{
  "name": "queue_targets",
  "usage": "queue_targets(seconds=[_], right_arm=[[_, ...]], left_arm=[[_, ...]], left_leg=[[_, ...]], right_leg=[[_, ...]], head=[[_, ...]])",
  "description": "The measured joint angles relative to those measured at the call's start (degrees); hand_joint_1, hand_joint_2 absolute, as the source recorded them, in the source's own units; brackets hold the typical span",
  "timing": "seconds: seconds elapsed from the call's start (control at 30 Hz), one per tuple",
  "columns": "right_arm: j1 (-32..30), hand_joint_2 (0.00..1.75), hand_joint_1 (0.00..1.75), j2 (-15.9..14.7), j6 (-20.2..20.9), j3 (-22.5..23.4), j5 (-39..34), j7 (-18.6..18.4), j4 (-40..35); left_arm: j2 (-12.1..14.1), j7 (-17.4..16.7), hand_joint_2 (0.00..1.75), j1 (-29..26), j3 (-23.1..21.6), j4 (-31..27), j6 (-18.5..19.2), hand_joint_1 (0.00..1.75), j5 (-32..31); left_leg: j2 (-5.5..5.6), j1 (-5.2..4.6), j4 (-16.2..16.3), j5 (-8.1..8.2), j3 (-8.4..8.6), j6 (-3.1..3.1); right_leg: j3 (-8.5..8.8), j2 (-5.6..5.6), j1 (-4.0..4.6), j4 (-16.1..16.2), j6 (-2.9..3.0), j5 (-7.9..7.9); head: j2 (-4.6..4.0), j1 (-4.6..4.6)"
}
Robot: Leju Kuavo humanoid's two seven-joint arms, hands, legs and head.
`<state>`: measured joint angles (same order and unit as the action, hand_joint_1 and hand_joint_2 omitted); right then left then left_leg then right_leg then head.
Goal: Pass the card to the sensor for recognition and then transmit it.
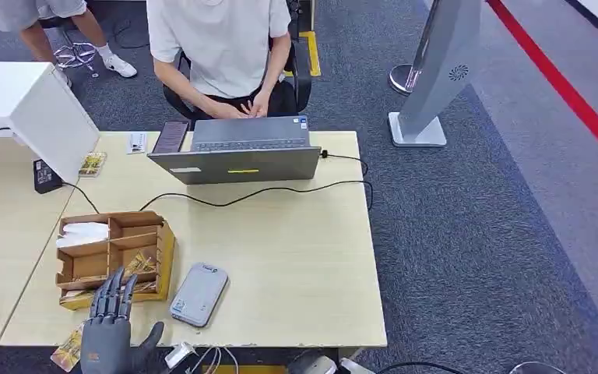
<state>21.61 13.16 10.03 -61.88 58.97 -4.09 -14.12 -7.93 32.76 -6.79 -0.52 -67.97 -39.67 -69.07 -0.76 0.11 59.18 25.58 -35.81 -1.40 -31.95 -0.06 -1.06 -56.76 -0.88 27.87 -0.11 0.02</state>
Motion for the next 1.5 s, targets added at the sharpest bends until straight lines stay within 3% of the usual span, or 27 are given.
queue_targets(seconds=[0.27,0.5,0.87,1.3,1.5], right_arm=[[0.0,1.75,0.0,0.0,0.0,-0.04,0.0,-0.07,0.0],[0.08,1.75,0.0,0.0,-0.02,-0.33,-0.15,-0.24,0.0],[0.17,1.75,0.0,0.0,-0.02,-0.68,-0.2,-0.39,-0.02],[0.25,1.75,0.0,0.09,0.09,-1.09,0.02,-0.02,-0.02],[0.49,1.75,0.0,0.11,0.2,-1.92,0.11,0.39,-0.02]], left_arm=[[-0.25,1.77,1.75,-0.45,0.52,-2.4,0.0,0.0,-0.69],[-3.67,5.09,1.75,1.12,8.64,-3.72,0.0,0.0,-2.93],[-6.93,5.33,1.75,3.65,17.23,-3.74,0.02,0.0,-2.91],[-7.74,4.83,1.75,5.36,18.6,-2.38,0.02,0.0,-2.36],[-8.22,4.81,1.75,6.47,16.3,-0.64,0.02,0.0,-2.14]], left_leg=[[0.01,0.0,0.0,0.0,0.0,0.0],[0.01,0.0,0.0,0.0,0.0,0.0],[0.01,-0.01,0.0,0.0,0.0,0.0],[0.0,-0.01,0.0,0.0,0.01,0.0],[0.0,-0.01,0.01,0.0,0.01,0.0]], right_leg=[[0.01,0.0,0.0,0.0,0.0,0.0],[0.01,0.0,0.0,0.0,0.0,0.0],[0.01,0.0,0.0,-0.01,0.0,0.0],[0.0,0.0,0.0,0.0,0.0,-0.01],[0.0,0.01,-0.01,0.0,0.0,-0.01]], head=[[0.0,-0.02],[0.0,-0.02],[0.0,-0.02],[0.0,-0.02],[0.0,-0.02]])
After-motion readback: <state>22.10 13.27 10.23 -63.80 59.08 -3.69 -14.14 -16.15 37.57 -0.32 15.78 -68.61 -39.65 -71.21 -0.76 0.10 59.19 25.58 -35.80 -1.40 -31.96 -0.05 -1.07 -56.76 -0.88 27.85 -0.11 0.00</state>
